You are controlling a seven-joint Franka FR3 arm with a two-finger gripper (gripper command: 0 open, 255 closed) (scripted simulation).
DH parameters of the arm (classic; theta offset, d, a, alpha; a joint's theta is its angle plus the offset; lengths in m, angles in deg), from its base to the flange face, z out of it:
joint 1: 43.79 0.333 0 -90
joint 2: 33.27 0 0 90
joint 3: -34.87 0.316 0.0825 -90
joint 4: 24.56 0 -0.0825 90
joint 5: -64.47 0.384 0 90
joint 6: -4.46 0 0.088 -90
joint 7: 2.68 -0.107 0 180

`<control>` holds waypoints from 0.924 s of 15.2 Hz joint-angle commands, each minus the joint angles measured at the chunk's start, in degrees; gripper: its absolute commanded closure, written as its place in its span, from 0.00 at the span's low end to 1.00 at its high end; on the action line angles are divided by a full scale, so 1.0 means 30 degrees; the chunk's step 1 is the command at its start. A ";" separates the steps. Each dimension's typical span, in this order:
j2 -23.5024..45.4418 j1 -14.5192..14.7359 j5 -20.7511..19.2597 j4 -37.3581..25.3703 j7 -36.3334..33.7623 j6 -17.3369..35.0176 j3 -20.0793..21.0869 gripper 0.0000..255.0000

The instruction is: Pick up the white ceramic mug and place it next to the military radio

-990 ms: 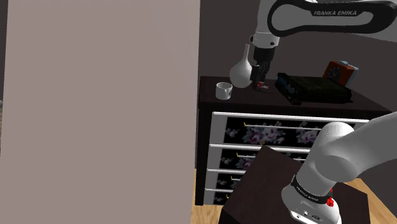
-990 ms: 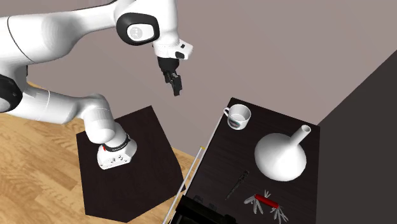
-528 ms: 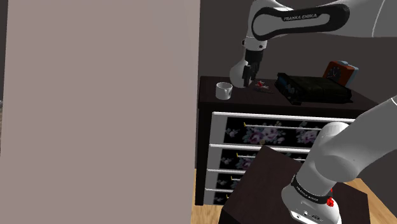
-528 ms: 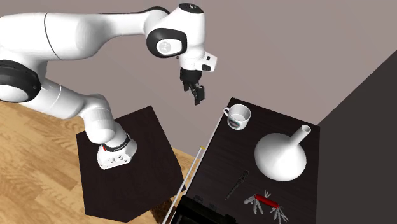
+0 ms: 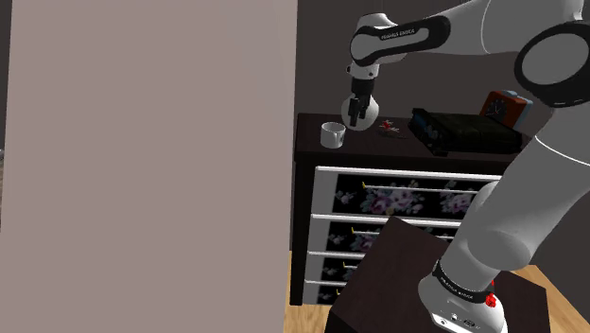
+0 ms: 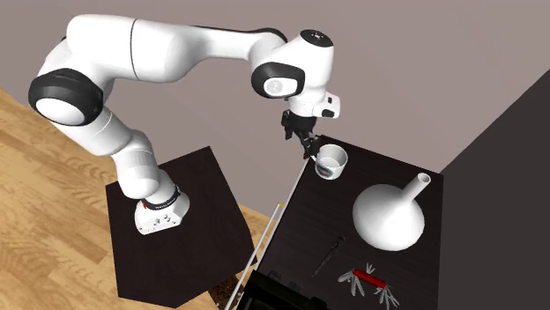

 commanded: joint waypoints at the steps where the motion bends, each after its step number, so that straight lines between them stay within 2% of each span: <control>1: 0.1658 -0.0078 0.0718 -0.1263 0.0920 0.0253 -0.0375 0.00; 6: 0.5897 -0.0922 0.2771 -0.5035 0.3292 0.0181 -0.0926 0.00; 12: 1.1210 -0.2810 0.5097 -1.0949 0.5362 -0.1072 -0.0671 0.00; 14: 1.1183 -0.2767 0.5091 -1.0397 0.5381 -0.0546 -0.0628 0.00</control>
